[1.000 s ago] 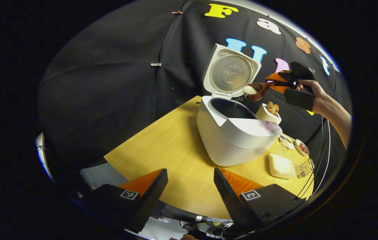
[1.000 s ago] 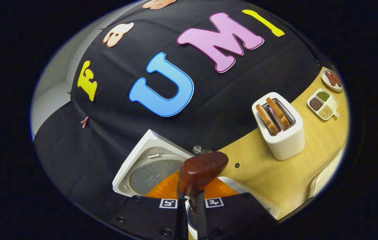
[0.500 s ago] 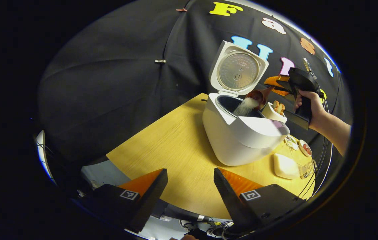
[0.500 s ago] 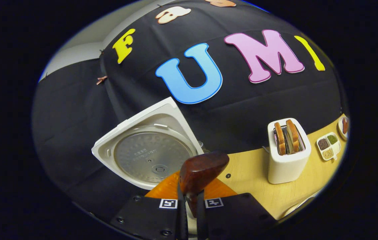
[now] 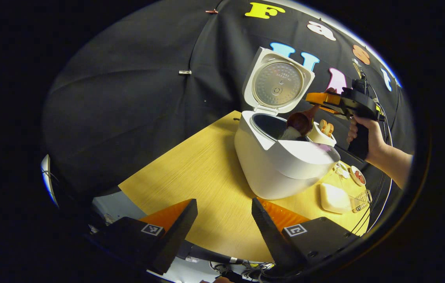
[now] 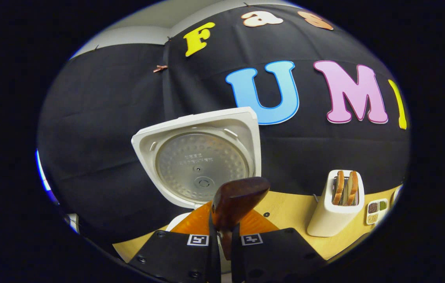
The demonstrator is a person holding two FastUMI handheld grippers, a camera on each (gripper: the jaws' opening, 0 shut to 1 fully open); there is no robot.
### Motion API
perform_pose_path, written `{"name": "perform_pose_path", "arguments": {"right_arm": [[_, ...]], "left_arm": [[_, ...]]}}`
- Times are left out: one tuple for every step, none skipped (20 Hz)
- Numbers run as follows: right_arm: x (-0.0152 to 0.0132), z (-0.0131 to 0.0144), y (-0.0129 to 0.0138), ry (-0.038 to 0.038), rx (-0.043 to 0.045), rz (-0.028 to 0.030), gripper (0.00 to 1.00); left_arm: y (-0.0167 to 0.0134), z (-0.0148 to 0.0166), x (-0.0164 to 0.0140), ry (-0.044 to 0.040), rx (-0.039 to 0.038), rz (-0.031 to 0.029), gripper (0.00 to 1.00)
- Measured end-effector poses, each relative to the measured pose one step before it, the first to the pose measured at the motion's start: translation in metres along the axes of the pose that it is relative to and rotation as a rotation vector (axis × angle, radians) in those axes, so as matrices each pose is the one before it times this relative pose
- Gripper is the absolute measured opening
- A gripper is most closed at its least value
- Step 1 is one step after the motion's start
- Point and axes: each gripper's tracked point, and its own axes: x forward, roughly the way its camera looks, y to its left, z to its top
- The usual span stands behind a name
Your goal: Close the left gripper, press the button to open the rice cooker; take a wooden spoon from the chopstick holder with the right hand, scoop a spoonful of rice and pour it into the rice cooker, then put the wooden spoon back into the chopstick holder.
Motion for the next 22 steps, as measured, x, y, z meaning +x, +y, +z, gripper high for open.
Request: {"name": "perform_pose_path", "arguments": {"right_arm": [[-0.00195, -0.001, 0.00103, 0.00061, -0.03539, 0.00803, 0.14], [-0.00299, 0.00018, 0.00288, 0.00018, -0.02528, 0.0104, 0.14], [-0.00098, 0.00144, 0.00494, -0.00289, -0.02006, 0.01451, 0.15], [-0.00085, 0.00175, 0.00413, -0.00352, -0.01967, 0.01475, 0.14], [-0.00106, 0.00043, 0.00465, -0.0035, -0.02115, 0.01514, 0.15], [-0.00122, -0.00031, 0.00461, 0.00177, -0.01797, 0.01288, 0.15], [-0.00068, -0.00228, 0.00292, 0.00517, -0.0097, 0.00947, 0.15], [-0.00028, -0.00296, 0.00258, 0.0102, -0.00051, 0.00819, 0.15], [-0.00093, -0.00354, 0.00197, 0.01013, 0.00269, 0.00705, 0.15], [-0.00083, -0.00008, 0.00189, 0.00122, -0.00323, 0.00463, 0.15], [-0.00118, 0.00154, 0.00009, -0.00301, -0.00798, 0.00152, 0.15], [-0.0009, 0.00286, 0.0003, -0.00633, -0.00661, 0.00033, 0.15], [-0.00014, 0.00033, 0.00061, -0.00441, -0.00095, 0.00167, 0.15], [-0.00076, 0.00007, 0.00037, 0.00038, 0.00352, -0.00019, 0.15], [-0.00118, 0.00002, -0.00001, 0.00248, 0.00537, -0.00085, 0.15], [-0.00136, 0.00032, -0.00027, 0.00157, 0.00385, -0.00227, 0.14], [-0.00171, 0.00271, -0.00085, -0.00251, 0.0044, -0.00334, 0.15], [-0.00305, 0.00351, -0.00166, -0.00763, 0.00591, -0.00554, 0.15], [-0.00302, 0.00493, -0.00284, -0.00818, 0.01454, -0.00723, 0.15], [-0.0051, 0.00627, -0.00318, -0.0118, 0.02113, -0.00876, 0.14], [-0.00504, 0.00757, -0.00476, -0.01277, 0.02615, -0.01126, 0.15], [-0.00728, 0.00736, -0.00551, -0.01205, 0.02506, -0.01427, 0.11]], "left_arm": [[-0.00222, -0.00165, 0.00143, 0.0033, -0.00099, -0.00283, 0.98], [-0.00133, -0.00072, 0.00019, 0.00336, -0.0003, -0.00259, 0.96], [-0.00177, -0.00128, -0.00013, 0.00165, 0.00002, -0.00071, 0.96], [-0.00128, -0.00021, -0.00043, 0.00047, 0.00013, -0.00126, 0.96], [-0.00208, -0.00116, -0.00047, -0.00152, 0.0007, -0.00082, 0.96], [-0.0013, 0.00067, -0.00082, -0.00109, 0.00101, 0.00105, 0.96], [-0.00182, -0.00178, 0.00007, 0.00163, 0.00021, 0.00063, 0.96], [-0.00175, -0.00021, -0.00107, -0.00117, -0.00071, -0.00026, 0.96], [-0.00183, -0.00072, -0.001, -0.002, -0.00026, -0.00032, 0.96], [-0.0021, -0.00023, -0.00075, -0.00203, -0.00009, 0.00025, 0.96], [-0.00136, -0.0009, -0.00046, -0.00057, 0.00011, 0.0001, 0.96], [-0.00089, -0.00089, -0.0008, 0.0002, -0.00048, 0.00098, 0.96], [-0.00186, -0.00226, -0.00041, 0.00101, -0.0011, -0.00063, 0.96], [-0.00072, -0.00089, -0.00125, 0.00147, -0.00093, 0.00014, 0.96], [-0.00046, -0.00153, -0.00133, -0.00109, -0.00043, -0.00054, 0.96], [-0.00063, 0.00027, -0.00087, -0.00073, 0.00075, 0.00147, 0.96], [-0.00027, 0.00062, -0.00042, -0.00379, 0.00118, 0.00101, 0.96], [-0.00051, 0.00159, -0.00198, -0.00836, 0.002, 0.00194, 0.96], [-0.00089, 0.00339, -0.00213, -0.01437, 0.00224, 0.00108, 0.96], [-0.00118, 0.00476, -0.00193, -0.0159, 0.00281, -0.00074, 0.96], [-0.00175, 0.00397, -0.00147, -0.01621, 0.00456, -0.00137, 0.96], [-0.00227, 0.0046, -0.00191, -0.01378, 0.0071, -0.00287, 0.96]]}}
